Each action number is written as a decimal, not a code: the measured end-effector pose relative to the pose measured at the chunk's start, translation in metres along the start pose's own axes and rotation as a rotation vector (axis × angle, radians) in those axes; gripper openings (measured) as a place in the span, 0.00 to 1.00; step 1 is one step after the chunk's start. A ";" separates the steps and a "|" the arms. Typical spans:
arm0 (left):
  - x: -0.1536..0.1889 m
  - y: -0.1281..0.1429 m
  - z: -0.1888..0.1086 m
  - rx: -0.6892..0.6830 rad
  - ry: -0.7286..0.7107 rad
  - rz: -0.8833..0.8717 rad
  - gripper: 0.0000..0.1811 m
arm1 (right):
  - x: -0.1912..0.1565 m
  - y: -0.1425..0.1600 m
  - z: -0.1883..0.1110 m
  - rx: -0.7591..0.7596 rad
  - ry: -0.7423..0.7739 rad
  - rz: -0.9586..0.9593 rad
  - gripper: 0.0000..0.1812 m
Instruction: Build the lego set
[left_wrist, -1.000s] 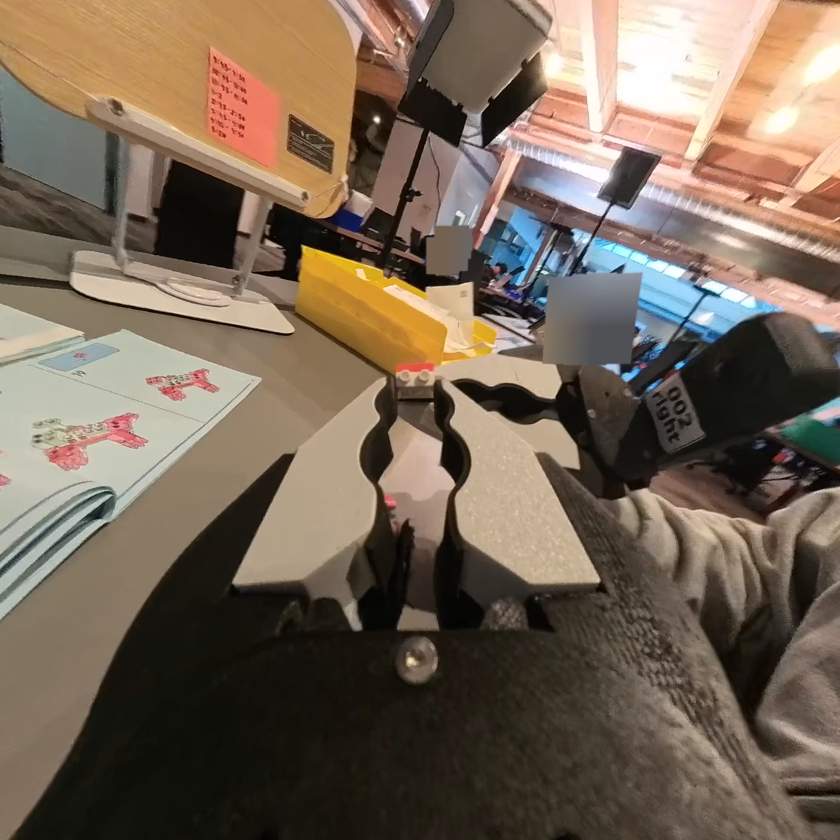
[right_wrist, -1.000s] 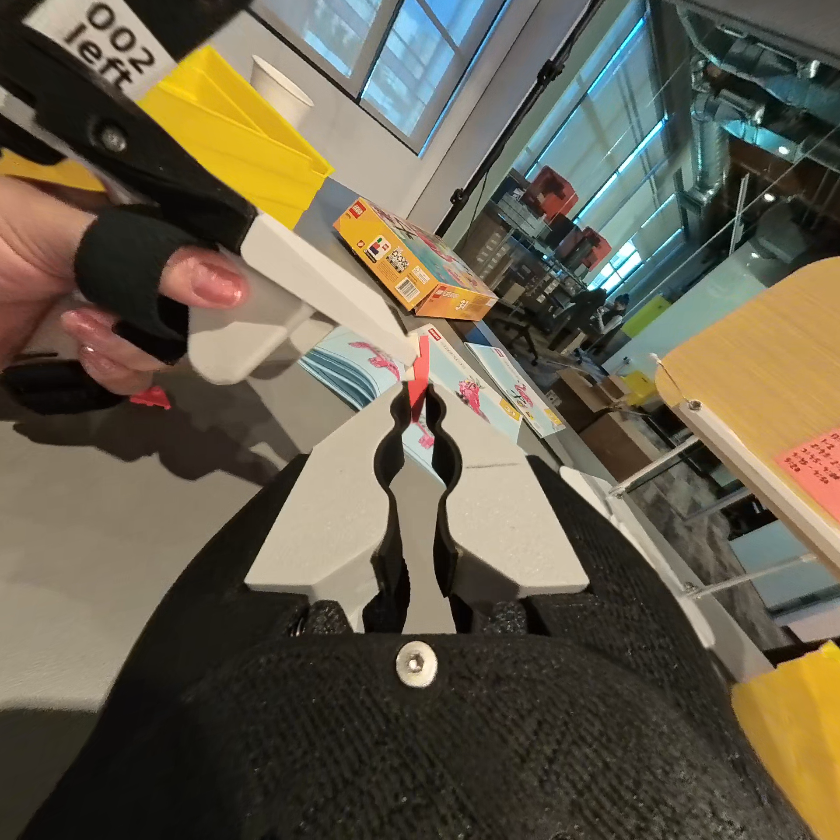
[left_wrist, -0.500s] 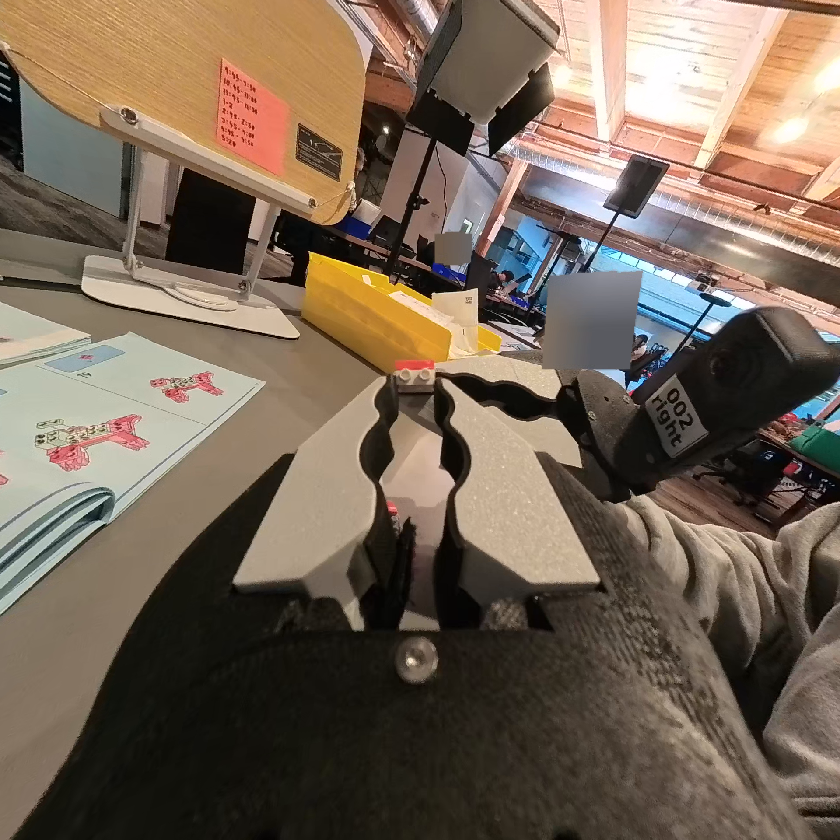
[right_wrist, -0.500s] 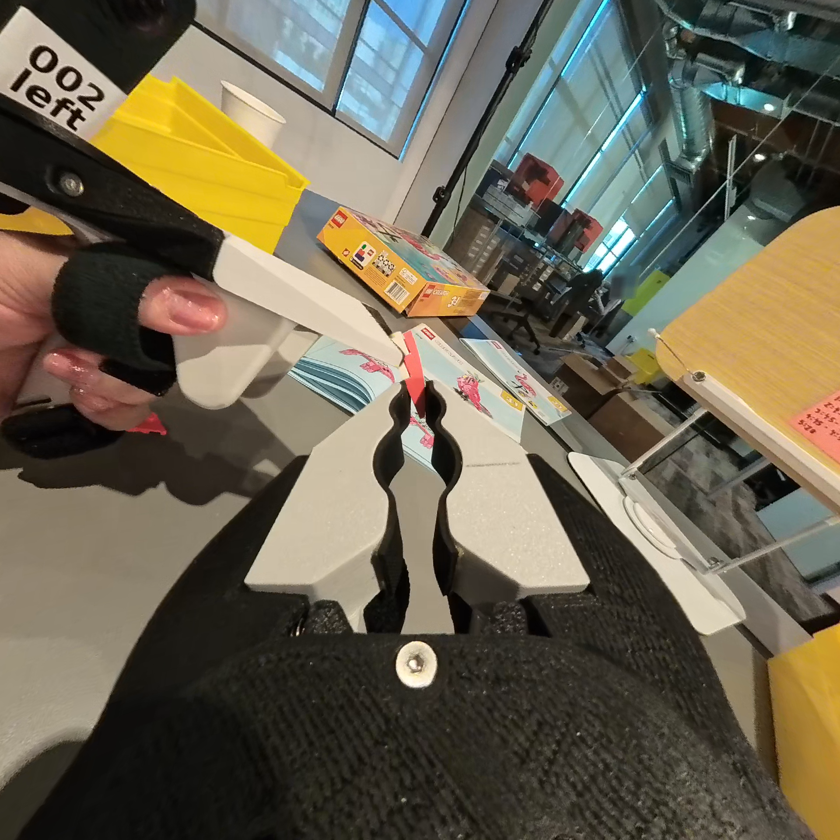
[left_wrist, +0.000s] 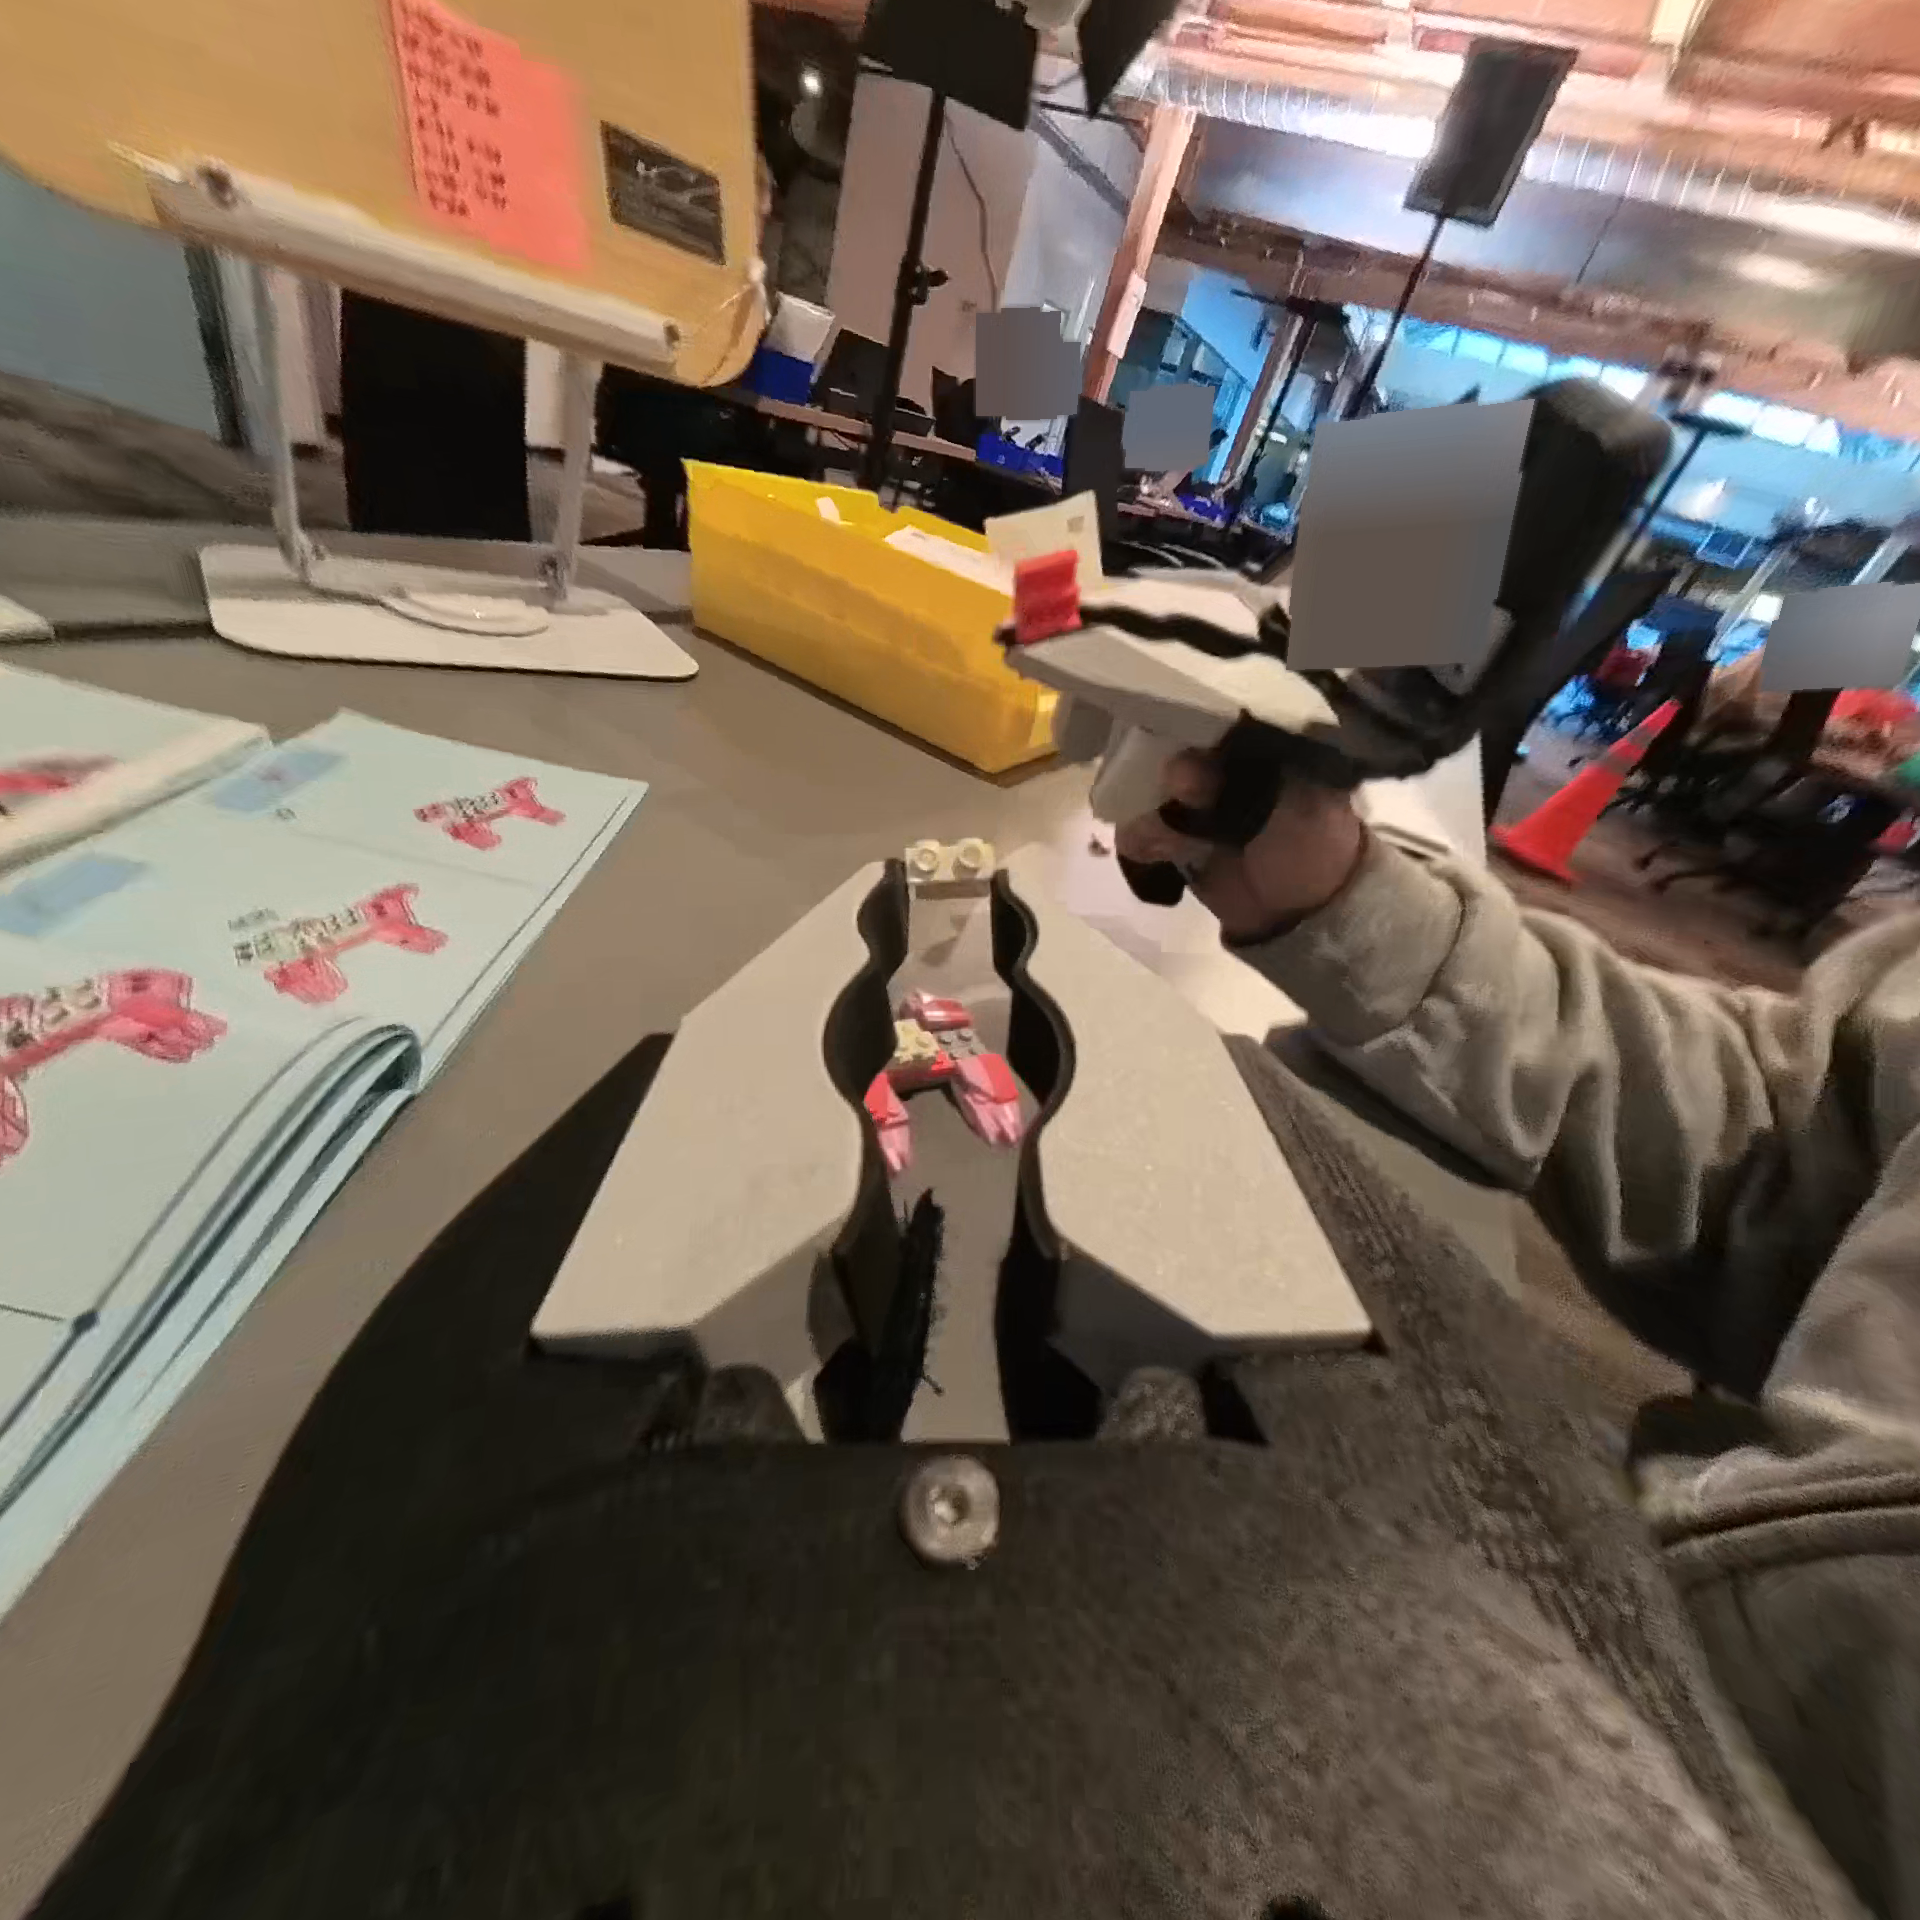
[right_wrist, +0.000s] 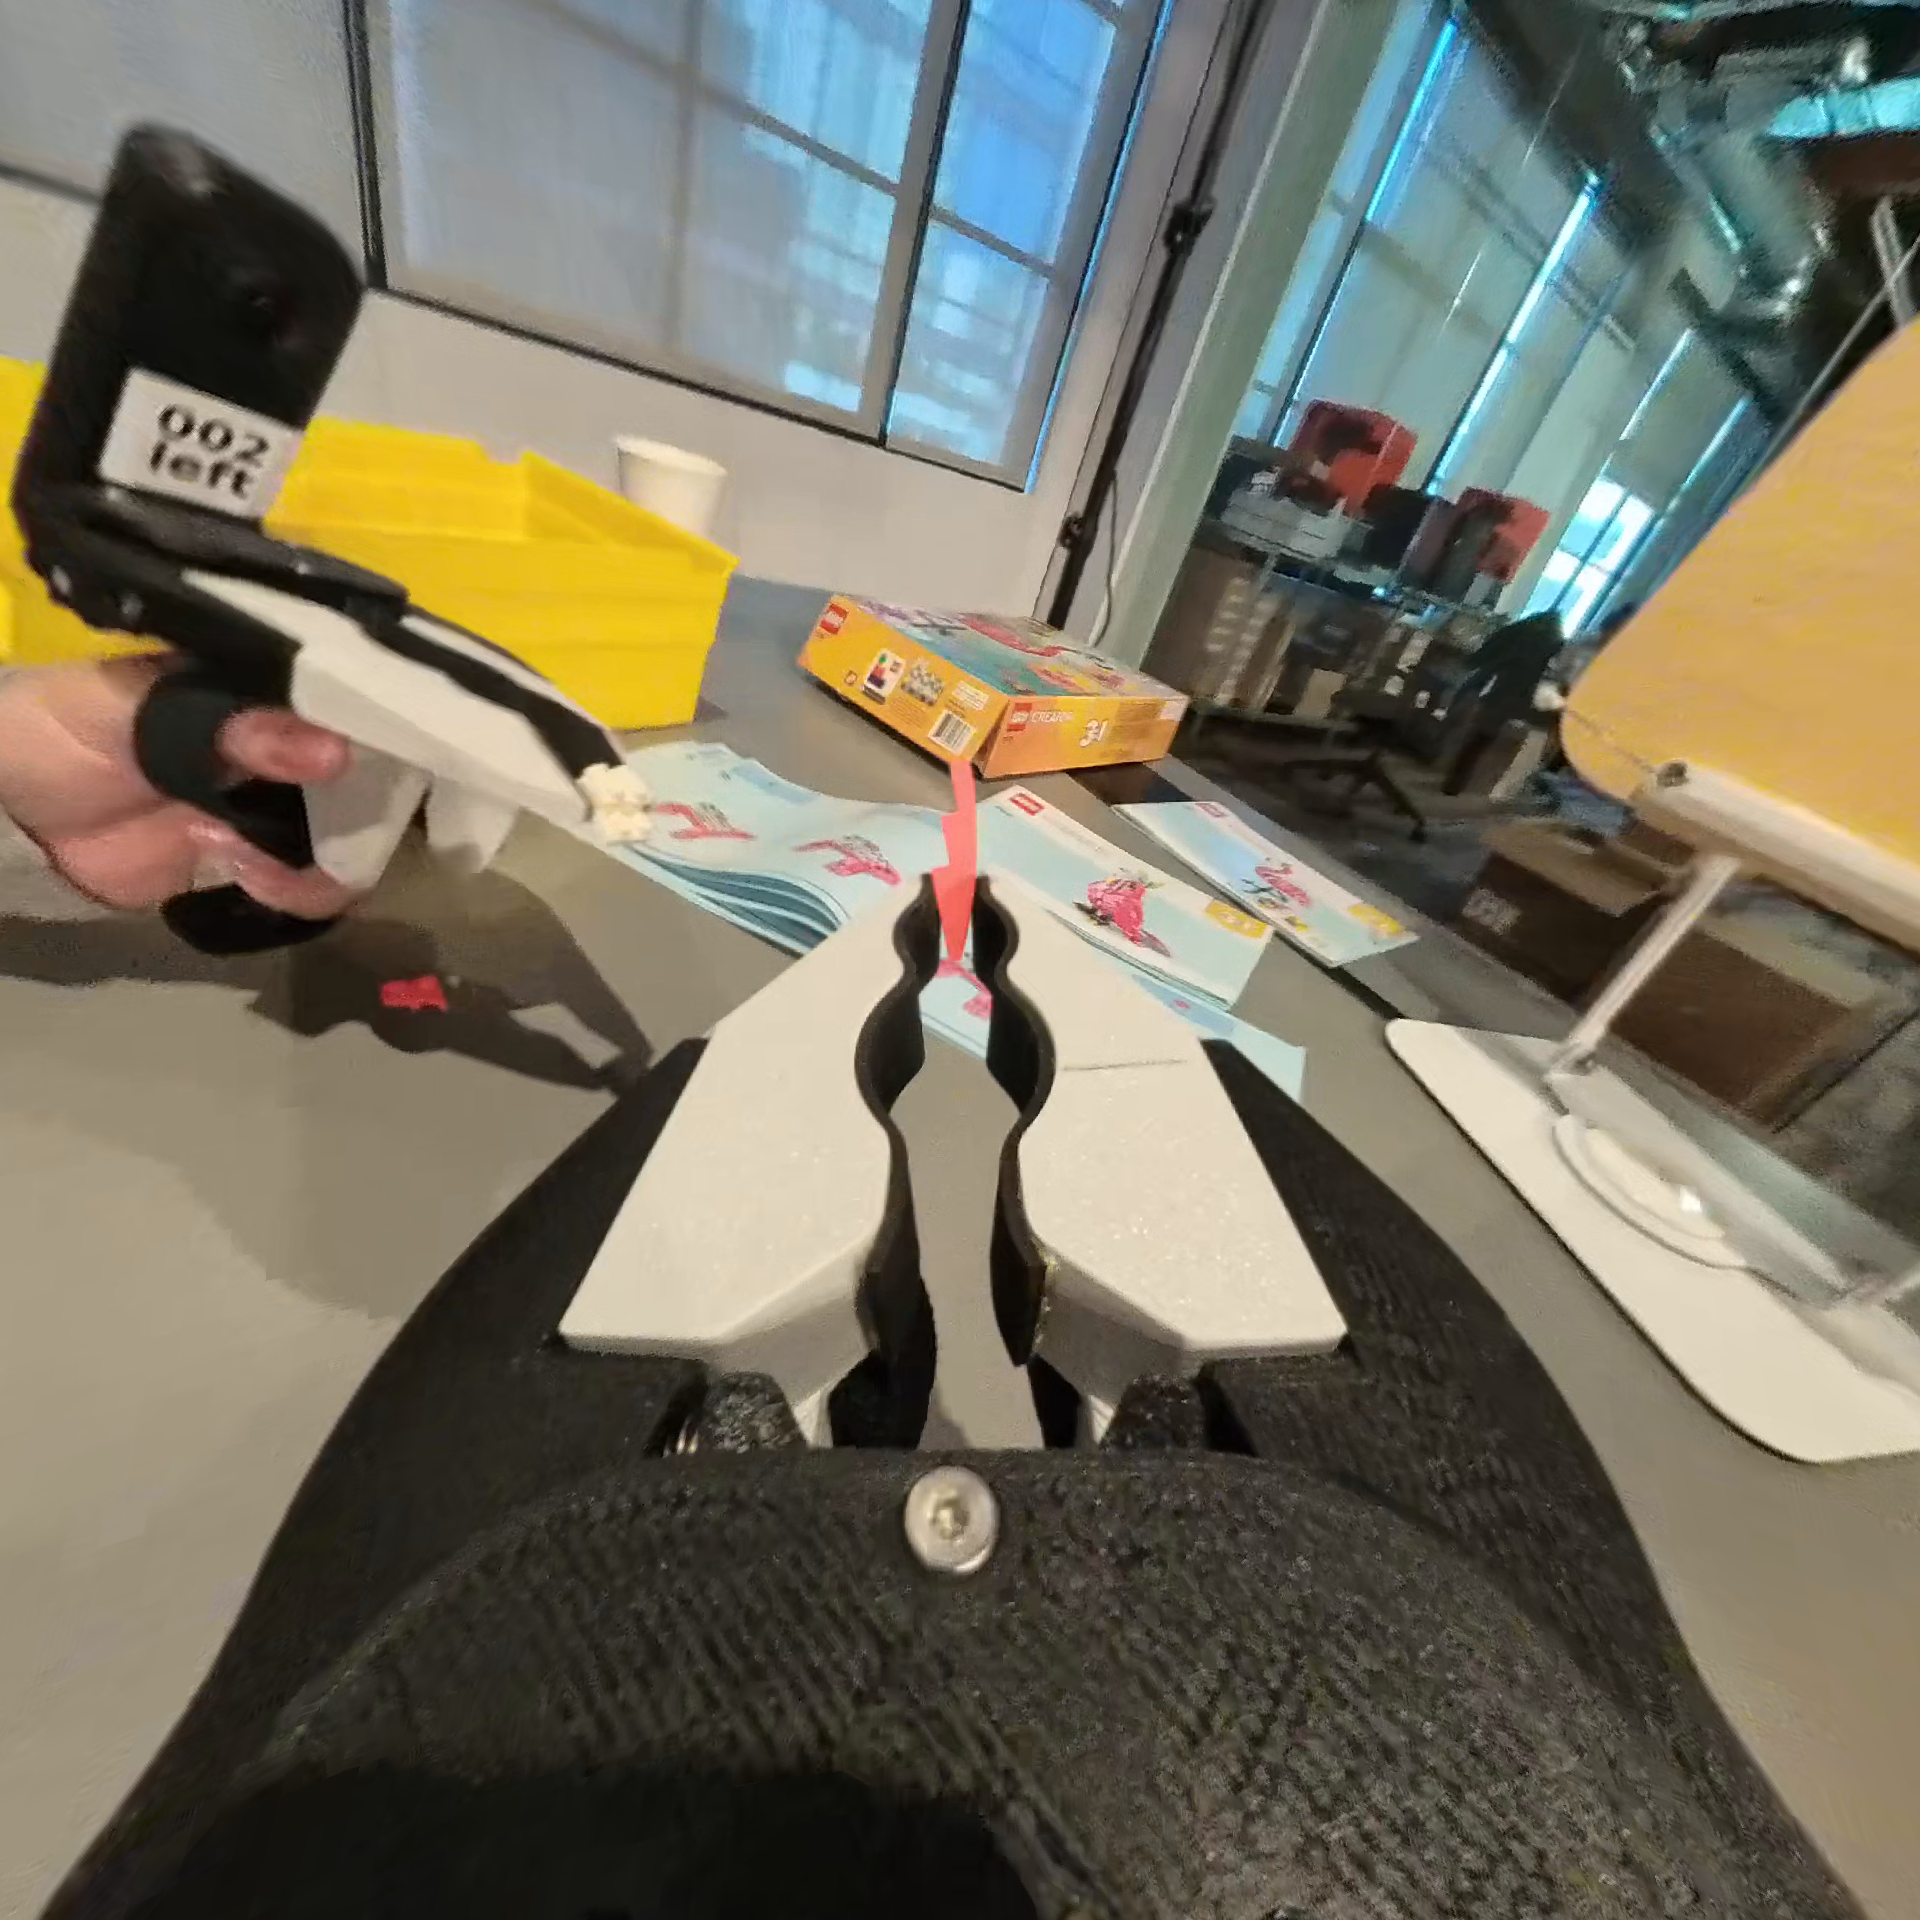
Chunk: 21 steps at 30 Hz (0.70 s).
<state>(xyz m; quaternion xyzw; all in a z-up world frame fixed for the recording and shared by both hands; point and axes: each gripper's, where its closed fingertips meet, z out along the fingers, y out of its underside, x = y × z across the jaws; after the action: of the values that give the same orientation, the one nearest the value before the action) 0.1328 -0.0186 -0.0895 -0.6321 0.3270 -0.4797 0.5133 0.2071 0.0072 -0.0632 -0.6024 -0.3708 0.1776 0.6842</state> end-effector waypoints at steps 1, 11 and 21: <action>-0.003 0.000 0.002 -0.006 -0.016 -0.018 0.08 | -0.005 0.003 0.005 -0.022 0.003 -0.033 0.02; -0.062 0.070 0.008 -0.544 -0.299 -0.052 0.16 | -0.024 0.037 0.021 -0.197 -0.010 -0.188 0.03; -0.016 0.030 0.014 -0.362 -0.111 -0.011 0.37 | -0.042 0.023 0.022 -0.137 0.084 -0.731 0.03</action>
<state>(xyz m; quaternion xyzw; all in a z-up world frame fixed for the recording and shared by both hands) 0.1427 -0.0072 -0.1232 -0.7414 0.3757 -0.3802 0.4057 0.1687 -0.0018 -0.0978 -0.4813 -0.5441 -0.1283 0.6752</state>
